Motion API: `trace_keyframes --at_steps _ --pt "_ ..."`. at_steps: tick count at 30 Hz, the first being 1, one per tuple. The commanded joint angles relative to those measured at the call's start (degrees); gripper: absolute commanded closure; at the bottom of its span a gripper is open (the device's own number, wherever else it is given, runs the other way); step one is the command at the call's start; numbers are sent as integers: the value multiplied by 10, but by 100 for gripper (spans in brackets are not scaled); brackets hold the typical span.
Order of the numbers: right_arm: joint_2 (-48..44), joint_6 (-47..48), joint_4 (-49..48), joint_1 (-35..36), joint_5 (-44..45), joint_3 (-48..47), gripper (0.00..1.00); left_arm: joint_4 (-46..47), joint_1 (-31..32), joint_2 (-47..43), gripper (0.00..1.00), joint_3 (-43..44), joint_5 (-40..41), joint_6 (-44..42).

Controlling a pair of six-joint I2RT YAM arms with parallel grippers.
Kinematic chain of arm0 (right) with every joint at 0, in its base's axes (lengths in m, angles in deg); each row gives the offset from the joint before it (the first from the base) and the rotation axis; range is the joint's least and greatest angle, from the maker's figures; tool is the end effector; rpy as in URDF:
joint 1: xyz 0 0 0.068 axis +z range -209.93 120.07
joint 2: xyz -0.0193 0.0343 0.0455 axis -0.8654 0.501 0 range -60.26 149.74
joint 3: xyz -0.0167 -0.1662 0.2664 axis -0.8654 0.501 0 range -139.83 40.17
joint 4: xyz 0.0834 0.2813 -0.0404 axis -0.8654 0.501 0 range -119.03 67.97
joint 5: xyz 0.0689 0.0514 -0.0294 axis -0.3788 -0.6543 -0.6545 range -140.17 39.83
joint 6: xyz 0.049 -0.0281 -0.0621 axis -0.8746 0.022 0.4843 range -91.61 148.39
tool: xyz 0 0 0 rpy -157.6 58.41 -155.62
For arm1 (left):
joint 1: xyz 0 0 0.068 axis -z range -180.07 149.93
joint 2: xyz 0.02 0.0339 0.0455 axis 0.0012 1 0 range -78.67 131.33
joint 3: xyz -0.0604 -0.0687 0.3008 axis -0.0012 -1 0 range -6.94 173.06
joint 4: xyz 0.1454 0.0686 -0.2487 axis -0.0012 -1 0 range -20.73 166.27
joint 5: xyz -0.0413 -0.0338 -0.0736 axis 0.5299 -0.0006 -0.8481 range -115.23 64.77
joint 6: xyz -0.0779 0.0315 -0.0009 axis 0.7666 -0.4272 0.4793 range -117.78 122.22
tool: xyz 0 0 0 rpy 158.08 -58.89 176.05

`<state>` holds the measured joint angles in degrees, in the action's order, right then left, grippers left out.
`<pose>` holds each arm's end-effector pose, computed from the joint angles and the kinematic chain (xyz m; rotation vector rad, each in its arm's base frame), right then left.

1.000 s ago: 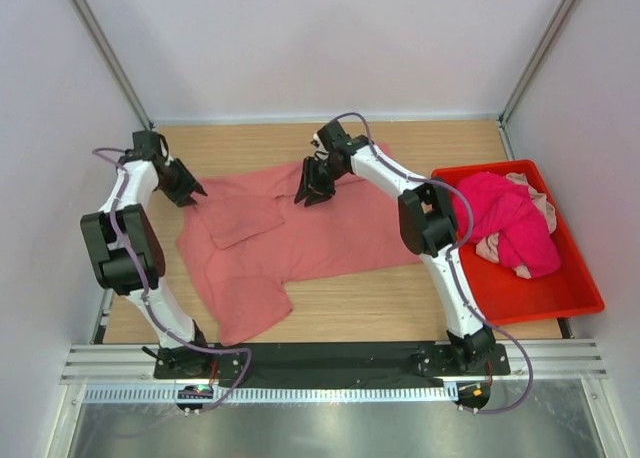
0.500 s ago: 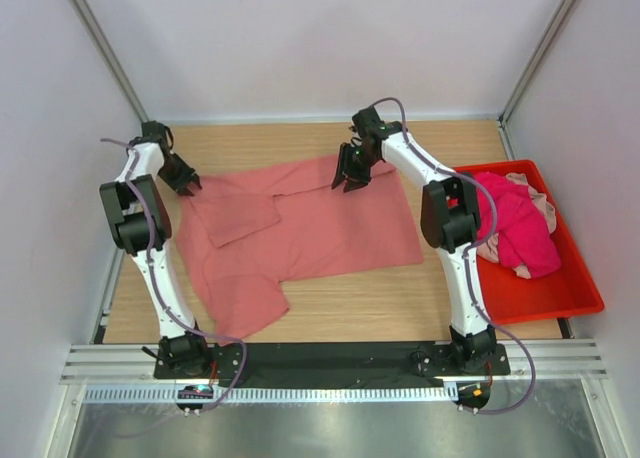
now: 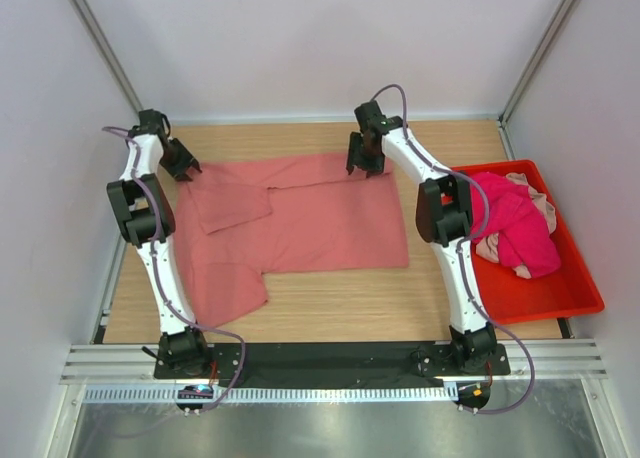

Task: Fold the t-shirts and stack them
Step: Fold the tshirt

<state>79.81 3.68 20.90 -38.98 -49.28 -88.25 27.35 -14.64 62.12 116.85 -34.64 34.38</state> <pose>0.5734 0.2183 0.1826 0.0927 2.6665 0.2430 0.5880 0.1405 0.1487 -1.0406 2.5294 -0.3117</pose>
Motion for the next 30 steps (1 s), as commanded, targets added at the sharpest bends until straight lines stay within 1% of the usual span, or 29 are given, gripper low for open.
trace_keyframes --at_steps 1,3,5,10,12,13,16,17,18,19,21,24,25,26,30 --pt "27 6 -26 -28 55 -16 41 86 -5 30 58 4 -68 3" --pt "39 2 -35 -39 54 -17 41 128 -4 41 57 6 -106 31" --pt "56 2 -39 -52 49 -21 41 148 -4 54 57 15 -139 54" --pt "85 3 -38 -79 57 -36 41 238 9 70 57 23 -177 119" --pt "98 7 -39 -94 57 -48 41 272 14 75 55 28 -193 142" --pt "102 15 -38 -99 49 -55 41 276 16 76 53 43 -194 156" --pt "114 41 -45 -108 28 -85 41 268 23 79 50 75 -202 163" --pt "115 59 -47 -106 19 -94 40 261 26 74 47 83 -198 161" --pt "118 67 -49 -107 5 -110 38 257 26 66 46 81 -193 158" --pt "121 71 -45 -107 -27 -122 37 247 26 41 45 75 -177 156" --pt "123 63 -32 -107 -33 -160 36 232 25 13 42 60 -158 139" --pt "90 36 -42 -107 -55 -144 33 180 24 -38 36 59 -120 105" --pt "69 31 -46 -107 -54 -139 32 166 23 -65 32 58 -99 96" --pt "58 21 -44 -107 -46 -136 30 141 19 -79 25 51 -86 81" --pt "16 10 0 -107 -24 -155 28 97 12 -155 21 30 -22 40"
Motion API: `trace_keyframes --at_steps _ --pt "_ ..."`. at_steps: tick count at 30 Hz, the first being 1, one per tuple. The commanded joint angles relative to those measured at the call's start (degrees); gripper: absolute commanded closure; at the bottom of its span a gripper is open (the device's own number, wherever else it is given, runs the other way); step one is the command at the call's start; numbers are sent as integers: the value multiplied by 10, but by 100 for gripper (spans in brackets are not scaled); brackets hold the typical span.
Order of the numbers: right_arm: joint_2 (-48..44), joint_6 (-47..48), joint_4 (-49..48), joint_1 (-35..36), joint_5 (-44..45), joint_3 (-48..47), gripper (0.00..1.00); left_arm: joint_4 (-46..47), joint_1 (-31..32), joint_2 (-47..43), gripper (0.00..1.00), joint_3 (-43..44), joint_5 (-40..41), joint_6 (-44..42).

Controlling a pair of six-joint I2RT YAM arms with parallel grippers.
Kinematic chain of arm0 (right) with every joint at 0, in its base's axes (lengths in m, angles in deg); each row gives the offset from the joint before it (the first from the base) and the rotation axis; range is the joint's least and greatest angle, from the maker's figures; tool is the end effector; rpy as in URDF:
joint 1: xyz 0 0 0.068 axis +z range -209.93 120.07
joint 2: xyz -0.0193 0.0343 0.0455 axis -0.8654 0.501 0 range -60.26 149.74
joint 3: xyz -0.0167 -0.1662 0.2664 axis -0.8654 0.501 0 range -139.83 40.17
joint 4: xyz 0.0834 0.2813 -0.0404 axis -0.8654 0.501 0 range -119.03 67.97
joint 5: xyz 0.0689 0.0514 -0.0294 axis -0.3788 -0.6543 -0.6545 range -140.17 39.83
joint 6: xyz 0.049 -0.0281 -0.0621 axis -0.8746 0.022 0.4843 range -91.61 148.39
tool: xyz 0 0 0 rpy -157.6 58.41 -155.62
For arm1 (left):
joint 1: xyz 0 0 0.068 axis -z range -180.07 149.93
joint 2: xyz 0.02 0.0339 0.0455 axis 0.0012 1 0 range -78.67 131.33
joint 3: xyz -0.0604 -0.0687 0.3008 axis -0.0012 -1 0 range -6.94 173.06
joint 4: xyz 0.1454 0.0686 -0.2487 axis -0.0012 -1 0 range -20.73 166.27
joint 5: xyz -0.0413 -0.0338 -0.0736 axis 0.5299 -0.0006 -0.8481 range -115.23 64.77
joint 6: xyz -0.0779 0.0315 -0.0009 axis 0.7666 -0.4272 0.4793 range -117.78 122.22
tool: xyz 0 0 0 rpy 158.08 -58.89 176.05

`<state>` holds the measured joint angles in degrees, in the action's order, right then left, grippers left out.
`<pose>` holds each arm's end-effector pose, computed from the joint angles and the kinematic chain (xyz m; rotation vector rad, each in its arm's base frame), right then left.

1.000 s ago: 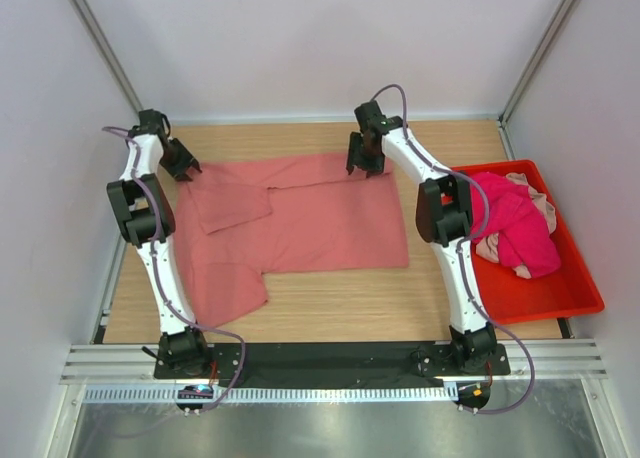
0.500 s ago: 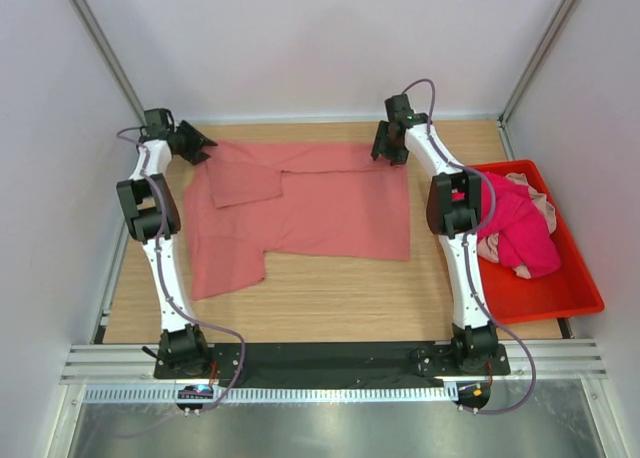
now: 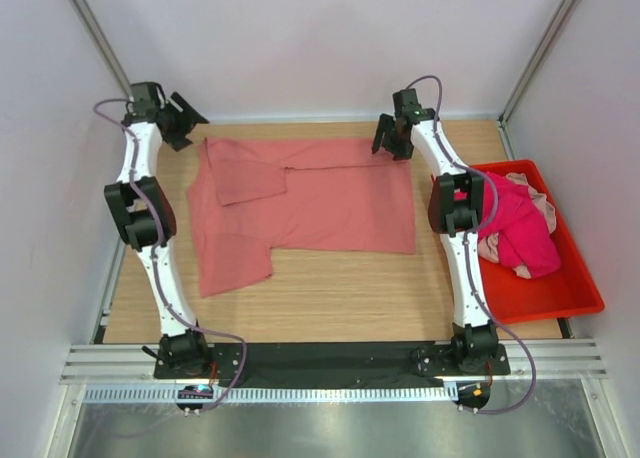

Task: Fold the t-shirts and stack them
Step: Fold the tshirt

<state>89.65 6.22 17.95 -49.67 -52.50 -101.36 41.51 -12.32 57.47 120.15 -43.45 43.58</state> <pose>0.6458 0.1199 0.1644 0.2492 2.5466 0.2728 0.6231 0.1119 0.2415 -0.9227 2.1846 -0.6208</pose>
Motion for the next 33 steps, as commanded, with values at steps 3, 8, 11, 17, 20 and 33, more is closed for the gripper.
trace_keyframes --at_steps 3,8,11,17,20,33 --pt "-121 -29 77 0 48 -28 28 -86 -14 -181 21 -56 121 -59" --pt "-190 -66 133 3 31 26 28 -144 7 -299 28 -251 173 -57" --pt "-249 -63 122 17 -2 111 28 -167 27 -372 31 -348 205 -52" --pt "-369 -27 96 68 -15 273 27 -159 33 -541 34 -606 195 -9" --pt "-432 -4 83 106 -23 392 27 -160 34 -619 35 -698 196 28" --pt "-608 -3 4 144 -89 695 27 -105 26 -558 49 -758 225 -15"
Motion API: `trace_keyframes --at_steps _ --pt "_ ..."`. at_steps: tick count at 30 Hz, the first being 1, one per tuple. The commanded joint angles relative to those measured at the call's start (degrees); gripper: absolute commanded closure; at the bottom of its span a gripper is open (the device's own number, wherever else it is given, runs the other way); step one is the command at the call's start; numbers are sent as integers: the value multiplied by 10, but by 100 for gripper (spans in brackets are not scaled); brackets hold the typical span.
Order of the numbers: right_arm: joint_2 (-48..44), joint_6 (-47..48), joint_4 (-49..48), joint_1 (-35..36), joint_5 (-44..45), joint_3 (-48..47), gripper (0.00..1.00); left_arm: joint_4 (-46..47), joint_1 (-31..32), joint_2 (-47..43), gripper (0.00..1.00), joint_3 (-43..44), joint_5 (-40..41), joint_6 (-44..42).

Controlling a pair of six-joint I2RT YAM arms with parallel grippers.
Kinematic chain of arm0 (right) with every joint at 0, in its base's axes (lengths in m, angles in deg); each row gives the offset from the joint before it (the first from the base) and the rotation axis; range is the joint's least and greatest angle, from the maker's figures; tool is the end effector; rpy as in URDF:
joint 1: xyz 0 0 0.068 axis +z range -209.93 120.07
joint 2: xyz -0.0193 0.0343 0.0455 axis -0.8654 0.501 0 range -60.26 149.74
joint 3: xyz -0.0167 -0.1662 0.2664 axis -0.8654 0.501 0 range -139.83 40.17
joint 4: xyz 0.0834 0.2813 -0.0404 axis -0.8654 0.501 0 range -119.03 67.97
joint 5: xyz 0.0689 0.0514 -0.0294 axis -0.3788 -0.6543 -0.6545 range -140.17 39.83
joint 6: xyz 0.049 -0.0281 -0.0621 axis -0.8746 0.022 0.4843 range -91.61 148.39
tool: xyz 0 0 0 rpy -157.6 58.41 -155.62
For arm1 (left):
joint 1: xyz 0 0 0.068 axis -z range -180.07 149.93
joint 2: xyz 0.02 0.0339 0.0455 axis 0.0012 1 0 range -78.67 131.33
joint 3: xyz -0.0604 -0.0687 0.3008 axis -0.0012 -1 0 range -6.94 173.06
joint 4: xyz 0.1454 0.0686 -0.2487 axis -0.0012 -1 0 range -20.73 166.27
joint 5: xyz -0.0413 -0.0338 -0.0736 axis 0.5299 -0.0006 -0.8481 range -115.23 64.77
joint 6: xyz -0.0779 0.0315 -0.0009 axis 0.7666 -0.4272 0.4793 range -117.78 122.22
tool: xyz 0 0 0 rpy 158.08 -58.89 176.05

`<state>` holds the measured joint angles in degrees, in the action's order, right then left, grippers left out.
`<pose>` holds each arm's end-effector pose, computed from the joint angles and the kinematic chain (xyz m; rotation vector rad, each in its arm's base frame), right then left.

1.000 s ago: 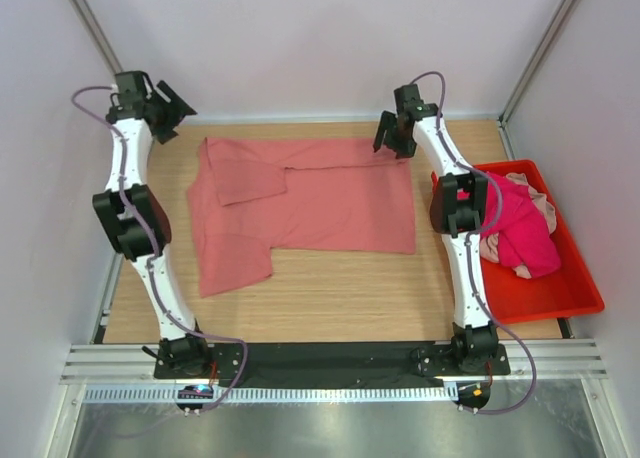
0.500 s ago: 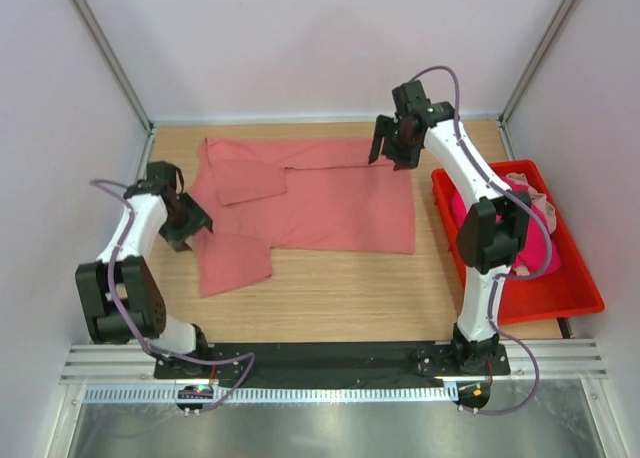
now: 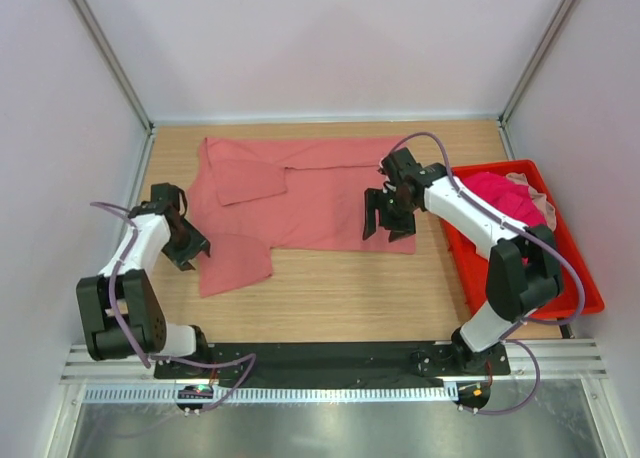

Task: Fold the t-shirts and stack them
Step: Fold the tshirt

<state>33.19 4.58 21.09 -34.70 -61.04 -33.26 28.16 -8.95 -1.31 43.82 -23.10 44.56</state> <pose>0.3319 0.1717 0.2422 -0.0835 2.8688 0.4569 0.2668 0.0446 0.1981 -1.2492 2.5892 -0.0599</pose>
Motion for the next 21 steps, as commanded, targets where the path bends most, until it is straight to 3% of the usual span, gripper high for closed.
trace_keyframes --at_steps 1,10,21 --pt "-48 13 -28 -9 7 18 27 29 -10 37 52 6 24 -31" --pt "-44 18 -44 -108 -2 85 34 75 -41 80 58 -8 -7 -61" --pt "-16 -11 -101 -163 -23 145 39 115 -42 141 64 3 -56 -63"
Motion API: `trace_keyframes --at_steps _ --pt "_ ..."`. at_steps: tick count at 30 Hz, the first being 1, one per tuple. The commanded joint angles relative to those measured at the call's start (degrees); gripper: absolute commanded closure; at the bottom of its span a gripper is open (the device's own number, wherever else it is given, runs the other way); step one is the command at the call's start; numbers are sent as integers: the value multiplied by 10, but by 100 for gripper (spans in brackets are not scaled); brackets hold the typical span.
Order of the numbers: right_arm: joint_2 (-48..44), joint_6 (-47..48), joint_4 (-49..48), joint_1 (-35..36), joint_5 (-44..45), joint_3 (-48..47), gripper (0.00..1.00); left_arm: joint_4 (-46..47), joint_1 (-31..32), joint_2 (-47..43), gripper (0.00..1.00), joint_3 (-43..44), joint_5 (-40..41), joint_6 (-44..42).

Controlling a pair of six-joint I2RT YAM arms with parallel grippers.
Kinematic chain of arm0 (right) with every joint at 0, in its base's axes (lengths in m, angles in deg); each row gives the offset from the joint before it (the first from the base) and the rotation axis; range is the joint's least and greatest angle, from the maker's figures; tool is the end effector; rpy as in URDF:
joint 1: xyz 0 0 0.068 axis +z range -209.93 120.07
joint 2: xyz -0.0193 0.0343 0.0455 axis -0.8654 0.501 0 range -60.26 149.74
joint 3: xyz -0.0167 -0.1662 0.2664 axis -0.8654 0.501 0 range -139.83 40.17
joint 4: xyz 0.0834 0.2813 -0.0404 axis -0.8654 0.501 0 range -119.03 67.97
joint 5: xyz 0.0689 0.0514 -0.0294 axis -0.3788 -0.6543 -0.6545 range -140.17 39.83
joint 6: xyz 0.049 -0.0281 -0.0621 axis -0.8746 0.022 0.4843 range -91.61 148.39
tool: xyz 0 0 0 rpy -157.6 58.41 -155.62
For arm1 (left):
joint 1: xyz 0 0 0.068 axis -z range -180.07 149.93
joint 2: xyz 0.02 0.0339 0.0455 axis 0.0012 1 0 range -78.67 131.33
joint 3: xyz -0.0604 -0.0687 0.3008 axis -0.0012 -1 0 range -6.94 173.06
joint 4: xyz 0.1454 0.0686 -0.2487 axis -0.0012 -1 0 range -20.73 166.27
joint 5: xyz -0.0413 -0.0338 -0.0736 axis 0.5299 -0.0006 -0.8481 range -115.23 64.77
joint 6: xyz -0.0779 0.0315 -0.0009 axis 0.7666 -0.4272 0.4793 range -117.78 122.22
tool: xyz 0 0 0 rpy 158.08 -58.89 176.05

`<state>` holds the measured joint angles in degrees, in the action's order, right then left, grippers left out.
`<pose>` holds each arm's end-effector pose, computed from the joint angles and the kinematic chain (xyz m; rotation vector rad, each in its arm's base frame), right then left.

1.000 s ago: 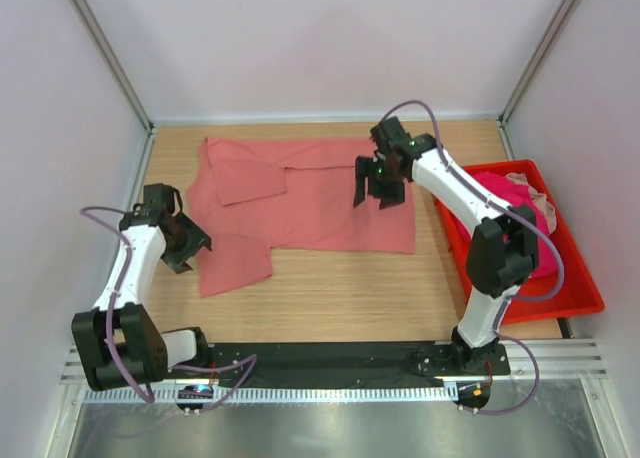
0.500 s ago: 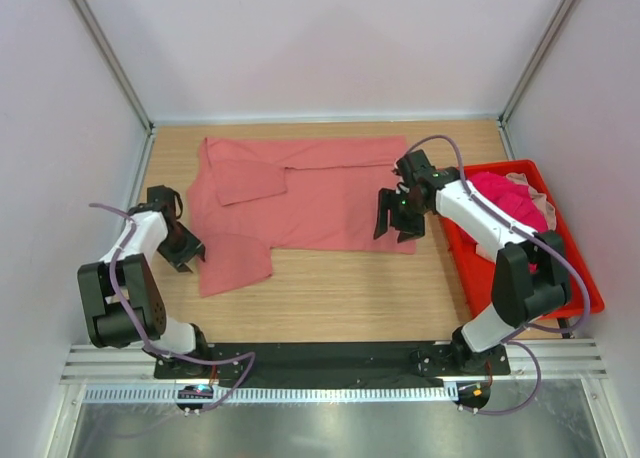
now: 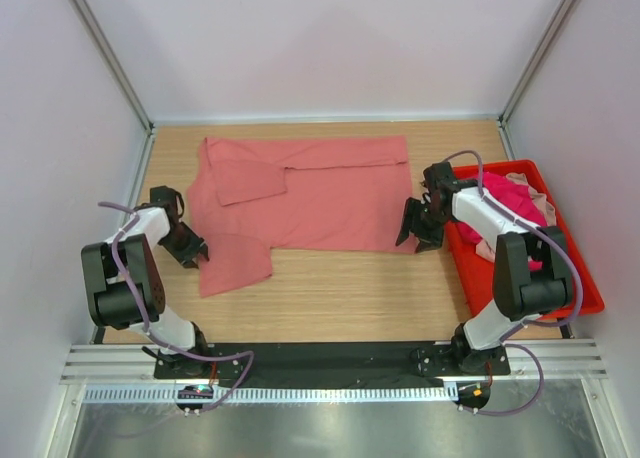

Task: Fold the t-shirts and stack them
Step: Fold the tshirt

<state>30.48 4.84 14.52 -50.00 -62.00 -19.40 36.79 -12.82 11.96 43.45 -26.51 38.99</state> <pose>0.3270 0.0725 0.1851 0.3057 2.9032 0.4024 0.2963 0.0655 0.1389 -1.2411 2.6977 -0.0881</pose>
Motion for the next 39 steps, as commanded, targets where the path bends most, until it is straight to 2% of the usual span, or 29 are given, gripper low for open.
trace_keyframes --at_steps 1,5,14,19,24,28,30,32,39 --pt "15 -18 -38 -11 -15 8 39 29 -3 11 66 7 -25 -6" --pt "23 -34 -52 -12 0 16 39 24 -3 24 71 9 -43 1" --pt "37 -51 -76 -16 50 34 38 24 -3 -5 79 -21 -34 22" --pt "38 -61 -94 -22 57 50 47 22 -8 -10 85 -25 -35 26" --pt "51 -63 -105 -30 55 58 51 20 -16 -23 89 -32 -29 27" --pt "52 -62 -110 -33 57 69 59 20 -26 -30 97 -40 -29 35" --pt "62 -62 -116 -34 56 71 68 22 -34 -31 100 -46 -38 38" --pt "70 -62 -118 -34 51 72 77 24 -39 -31 100 -49 -46 43" --pt "56 -50 -111 -33 56 98 93 10 -41 -63 100 -53 -44 51"
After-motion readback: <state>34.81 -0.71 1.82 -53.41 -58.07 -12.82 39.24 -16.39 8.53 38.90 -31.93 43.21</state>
